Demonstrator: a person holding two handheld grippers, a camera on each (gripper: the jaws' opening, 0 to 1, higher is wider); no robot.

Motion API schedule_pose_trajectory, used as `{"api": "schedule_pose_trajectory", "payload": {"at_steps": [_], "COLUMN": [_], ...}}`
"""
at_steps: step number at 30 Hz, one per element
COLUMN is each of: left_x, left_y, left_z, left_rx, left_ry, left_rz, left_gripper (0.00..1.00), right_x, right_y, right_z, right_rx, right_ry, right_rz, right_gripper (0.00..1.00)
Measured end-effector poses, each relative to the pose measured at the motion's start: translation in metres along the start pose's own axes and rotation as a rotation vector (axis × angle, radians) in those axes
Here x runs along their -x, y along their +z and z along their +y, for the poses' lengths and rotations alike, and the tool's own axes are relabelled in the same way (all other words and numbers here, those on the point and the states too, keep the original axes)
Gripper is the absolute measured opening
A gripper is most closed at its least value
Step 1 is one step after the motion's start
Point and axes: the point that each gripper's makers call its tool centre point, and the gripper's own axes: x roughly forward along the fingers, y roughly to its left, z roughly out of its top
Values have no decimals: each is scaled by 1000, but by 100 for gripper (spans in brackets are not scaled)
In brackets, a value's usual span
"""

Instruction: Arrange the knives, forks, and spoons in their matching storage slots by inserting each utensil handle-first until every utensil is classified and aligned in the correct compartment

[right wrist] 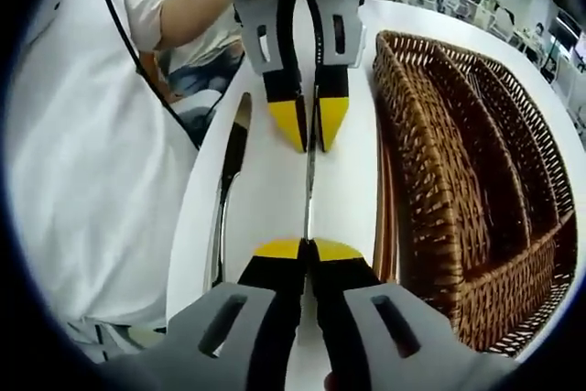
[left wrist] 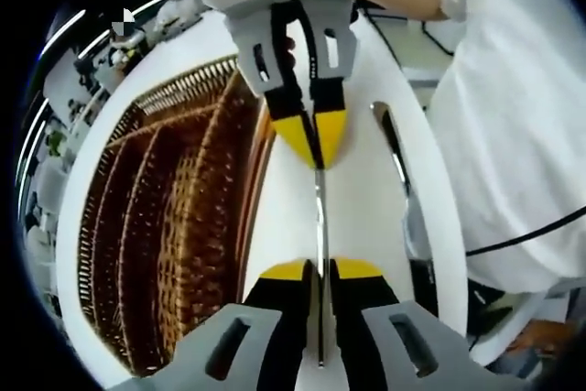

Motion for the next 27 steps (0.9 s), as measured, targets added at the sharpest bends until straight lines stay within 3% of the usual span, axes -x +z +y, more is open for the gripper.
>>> {"api": "schedule_pose_trajectory", "payload": {"at_steps": [27], "left_x": [6], "left_y": [-11], "left_z": [5], "left_rx": [23], "left_ry": [3], "left_rz": [8], "left_gripper": [7], "right_x": [5], "right_y": [-7], "right_z": [0], "right_rx": [-17], "right_ry": [-8], "right_rz": [1], "right_gripper": [3]}}
